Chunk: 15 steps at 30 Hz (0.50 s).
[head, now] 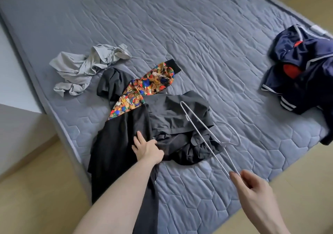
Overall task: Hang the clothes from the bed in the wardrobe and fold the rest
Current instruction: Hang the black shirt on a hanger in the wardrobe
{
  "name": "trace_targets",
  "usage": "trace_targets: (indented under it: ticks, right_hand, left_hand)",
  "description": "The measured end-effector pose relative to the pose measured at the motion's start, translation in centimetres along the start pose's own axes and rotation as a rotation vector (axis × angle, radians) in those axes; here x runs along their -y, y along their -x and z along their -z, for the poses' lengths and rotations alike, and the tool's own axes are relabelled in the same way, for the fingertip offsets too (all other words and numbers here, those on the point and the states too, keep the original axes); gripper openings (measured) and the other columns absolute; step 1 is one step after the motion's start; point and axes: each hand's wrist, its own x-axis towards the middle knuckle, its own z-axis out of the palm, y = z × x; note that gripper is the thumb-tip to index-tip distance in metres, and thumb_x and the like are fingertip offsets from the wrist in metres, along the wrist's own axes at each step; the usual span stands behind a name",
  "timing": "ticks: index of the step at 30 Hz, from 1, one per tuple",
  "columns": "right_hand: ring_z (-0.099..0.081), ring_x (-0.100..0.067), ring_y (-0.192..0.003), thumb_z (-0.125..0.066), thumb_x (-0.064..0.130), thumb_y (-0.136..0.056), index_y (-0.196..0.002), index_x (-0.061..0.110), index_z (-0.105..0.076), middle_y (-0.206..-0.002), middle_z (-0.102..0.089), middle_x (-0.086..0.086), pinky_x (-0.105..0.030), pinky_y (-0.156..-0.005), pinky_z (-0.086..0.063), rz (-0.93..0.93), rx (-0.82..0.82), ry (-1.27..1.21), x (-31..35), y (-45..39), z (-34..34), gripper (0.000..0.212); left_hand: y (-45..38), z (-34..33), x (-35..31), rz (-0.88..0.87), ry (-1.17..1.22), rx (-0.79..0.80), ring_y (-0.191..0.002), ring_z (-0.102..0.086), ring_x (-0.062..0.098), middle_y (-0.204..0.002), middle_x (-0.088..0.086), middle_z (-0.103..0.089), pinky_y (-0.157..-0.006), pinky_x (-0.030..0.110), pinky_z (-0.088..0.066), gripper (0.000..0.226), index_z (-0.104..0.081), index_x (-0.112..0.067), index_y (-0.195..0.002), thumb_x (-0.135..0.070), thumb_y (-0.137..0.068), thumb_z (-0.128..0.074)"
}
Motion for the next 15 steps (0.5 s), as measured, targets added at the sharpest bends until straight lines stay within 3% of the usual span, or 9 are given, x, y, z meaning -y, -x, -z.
trace_targets:
  ticks: [3, 5, 6, 8, 10, 11, 15]
  right_hand:
    - [-0.024, -0.009, -0.051, -0.068, 0.029, -0.094, -0.068, 0.011, -0.027, -0.056, -0.024, 0.009, -0.029, -0.052, -0.024, 0.012, 0.004, 0.011, -1.3, -1.1, -1.0, 0.052]
    - [-0.023, -0.009, -0.051, -0.068, 0.029, -0.095, -0.068, 0.011, -0.027, -0.056, -0.025, 0.008, -0.032, -0.054, -0.024, -0.007, 0.029, 0.016, -1.6, -1.0, -1.7, 0.052]
    - [-0.023, -0.009, -0.052, -0.068, 0.028, -0.095, -0.068, 0.011, -0.027, -0.057, -0.025, 0.007, -0.033, -0.056, -0.024, -0.015, 0.04, 0.012, -1.4, -0.6, -1.9, 0.052]
    - [-0.024, -0.008, -0.053, -0.07, 0.026, -0.095, -0.067, 0.011, -0.027, -0.058, -0.026, 0.006, -0.034, -0.057, -0.025, -0.022, 0.049, -0.009, -0.4, 0.6, -2.0, 0.053]
    - [-0.025, -0.008, -0.054, -0.071, 0.024, -0.094, -0.066, 0.014, -0.027, -0.057, -0.026, 0.006, -0.034, -0.057, -0.025, -0.023, 0.054, -0.041, 1.4, 2.2, -1.6, 0.054]
    - [-0.026, -0.009, -0.054, -0.072, 0.024, -0.093, -0.065, 0.016, -0.027, -0.056, -0.026, 0.007, -0.034, -0.057, -0.026, -0.021, 0.059, -0.047, 2.2, 3.1, -1.3, 0.054]
    - [-0.028, -0.008, -0.053, -0.072, 0.023, -0.094, -0.062, 0.02, -0.026, -0.055, -0.026, 0.01, -0.034, -0.058, -0.027, 0.028, 0.097, -0.067, 6.1, 7.3, 0.6, 0.056]
  left_hand:
    - [-2.0, -0.9, 1.8, 0.165, 0.246, 0.055, -0.157, 0.001, 0.035, -0.172, 0.004, 0.014, -0.128, 0.051, -0.01, 0.058, -0.051, -0.036, -0.148, -0.03, -0.091, -0.06]
    - [-1.9, -0.8, 3.1, 0.181, 0.405, 0.061, -0.153, -0.026, 0.03, -0.171, 0.002, -0.016, -0.125, 0.043, -0.025, 0.062, -0.047, -0.024, -0.153, -0.029, -0.093, -0.064]
    - [-1.5, -0.4, 3.9, 0.179, 0.508, 0.0, -0.142, -0.044, 0.027, -0.162, 0.004, -0.039, -0.118, 0.037, -0.036, 0.055, -0.055, -0.021, -0.146, -0.029, -0.092, -0.068]
    - [0.4, 1.3, 5.8, 0.204, 0.769, -0.151, -0.113, -0.065, 0.019, -0.128, 0.0, -0.07, -0.096, 0.028, -0.05, 0.023, -0.077, -0.028, -0.112, -0.027, -0.089, -0.075]
    - [3.3, 4.1, 7.8, 0.225, 0.961, -0.201, -0.098, -0.069, 0.012, -0.108, -0.004, -0.076, -0.083, 0.022, -0.052, 0.009, -0.077, -0.032, -0.091, -0.027, -0.086, -0.081]
    - [4.9, 5.3, 8.7, 0.241, 1.032, -0.178, -0.095, -0.068, 0.01, -0.107, -0.003, -0.075, -0.08, 0.021, -0.052, 0.012, -0.075, -0.028, -0.095, -0.026, -0.086, -0.082]
    - [13.1, 10.8, 12.5, 0.293, 1.185, 0.03, -0.126, -0.058, 0.029, -0.13, 0.01, -0.067, -0.115, 0.043, -0.04, 0.038, -0.06, -0.006, -0.132, -0.017, -0.096, -0.069]
